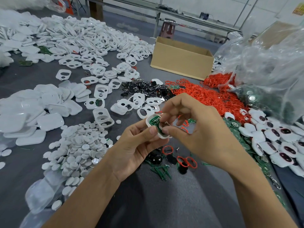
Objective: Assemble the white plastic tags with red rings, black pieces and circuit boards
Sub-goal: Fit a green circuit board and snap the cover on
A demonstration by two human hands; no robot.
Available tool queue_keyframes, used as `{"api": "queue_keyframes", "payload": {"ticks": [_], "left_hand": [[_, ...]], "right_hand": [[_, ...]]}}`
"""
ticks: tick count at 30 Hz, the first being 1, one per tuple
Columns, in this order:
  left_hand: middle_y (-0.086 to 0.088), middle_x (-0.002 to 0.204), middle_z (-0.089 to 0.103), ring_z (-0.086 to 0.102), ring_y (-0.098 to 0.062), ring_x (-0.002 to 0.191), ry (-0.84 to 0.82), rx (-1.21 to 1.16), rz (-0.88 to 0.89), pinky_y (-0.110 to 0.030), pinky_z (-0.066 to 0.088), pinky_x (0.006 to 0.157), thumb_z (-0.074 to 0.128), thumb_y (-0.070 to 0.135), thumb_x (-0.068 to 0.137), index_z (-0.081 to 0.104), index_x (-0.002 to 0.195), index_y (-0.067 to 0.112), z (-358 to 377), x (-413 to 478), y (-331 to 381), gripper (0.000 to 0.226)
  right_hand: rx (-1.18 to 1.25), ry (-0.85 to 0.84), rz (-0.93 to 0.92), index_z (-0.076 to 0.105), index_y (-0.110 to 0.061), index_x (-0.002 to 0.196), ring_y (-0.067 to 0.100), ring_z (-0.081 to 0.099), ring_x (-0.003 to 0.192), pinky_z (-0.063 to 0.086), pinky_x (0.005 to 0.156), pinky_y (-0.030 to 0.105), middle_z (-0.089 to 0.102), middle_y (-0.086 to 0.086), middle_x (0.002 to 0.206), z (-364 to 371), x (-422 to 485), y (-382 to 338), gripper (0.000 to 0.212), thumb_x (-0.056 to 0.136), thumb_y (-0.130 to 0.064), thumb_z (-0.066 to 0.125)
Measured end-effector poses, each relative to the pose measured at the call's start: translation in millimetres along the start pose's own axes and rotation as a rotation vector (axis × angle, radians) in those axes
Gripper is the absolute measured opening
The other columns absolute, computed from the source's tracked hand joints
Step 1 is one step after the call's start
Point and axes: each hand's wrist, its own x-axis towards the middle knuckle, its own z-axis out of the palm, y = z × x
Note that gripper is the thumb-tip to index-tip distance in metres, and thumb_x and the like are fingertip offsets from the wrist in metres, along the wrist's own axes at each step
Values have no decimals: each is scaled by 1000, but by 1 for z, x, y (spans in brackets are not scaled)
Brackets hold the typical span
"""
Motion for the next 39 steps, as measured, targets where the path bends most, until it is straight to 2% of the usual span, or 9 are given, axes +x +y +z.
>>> {"api": "queue_keyframes", "payload": {"ticks": [4,13,21,25,28,31,33,35,39], "left_hand": [[-2,95,75,71,-9,86,-7,12,2,-21,57,76,92,36,57,78,99,14,1,0,0,49],[-1,92,75,72,-8,84,-13,22,1,-21,57,77,90,32,61,78,99,14,-1,0,-1,43],[-1,85,75,71,-6,77,45,54,-21,-20,58,74,66,22,78,78,95,9,2,1,-1,25],[-11,94,75,72,-13,80,121,92,-55,-23,59,74,56,15,86,76,96,3,2,3,-1,26],[-25,106,69,72,-20,83,203,137,-82,-29,60,73,58,15,85,67,111,-7,1,4,-1,35],[-24,98,68,73,-21,76,249,213,-87,-29,60,67,59,15,85,69,105,-4,-1,5,-1,29],[-17,85,71,73,-22,71,265,246,-87,-28,60,64,55,10,92,73,94,2,-1,5,0,20],[-12,75,71,73,-21,67,279,266,-87,-29,60,62,51,6,96,73,90,4,-2,6,1,23],[-14,75,71,72,-21,66,291,249,-86,-28,60,61,53,4,93,73,85,2,-3,6,4,22]], "right_hand": [[15,4,-9,51,-24,97,8,63,80,50,72,26,69,-12,86,0,0,1,37,77,-6,78],[5,-5,-9,51,-21,98,11,63,80,50,73,27,68,-12,85,1,-1,4,36,78,-8,78],[-71,19,11,50,-27,100,7,61,79,49,71,22,67,-15,84,5,0,12,39,77,-13,79],[-115,7,46,50,-28,101,-3,56,75,44,68,12,65,-13,83,13,3,21,42,76,-12,79],[-144,-12,62,52,-27,103,-6,53,73,39,65,8,65,-11,84,22,4,28,42,75,-10,78],[-162,-5,44,56,-23,105,-1,53,77,41,67,12,63,-12,83,30,4,32,42,73,-7,77],[-177,4,30,57,-24,106,3,55,77,47,71,24,62,-13,84,34,4,33,40,74,-9,76],[-189,19,18,57,-24,106,8,58,80,51,71,35,62,-13,86,38,3,34,39,75,-9,75],[-191,18,13,59,-22,108,10,59,81,50,73,34,65,-12,90,42,3,32,39,75,-10,77]]}}
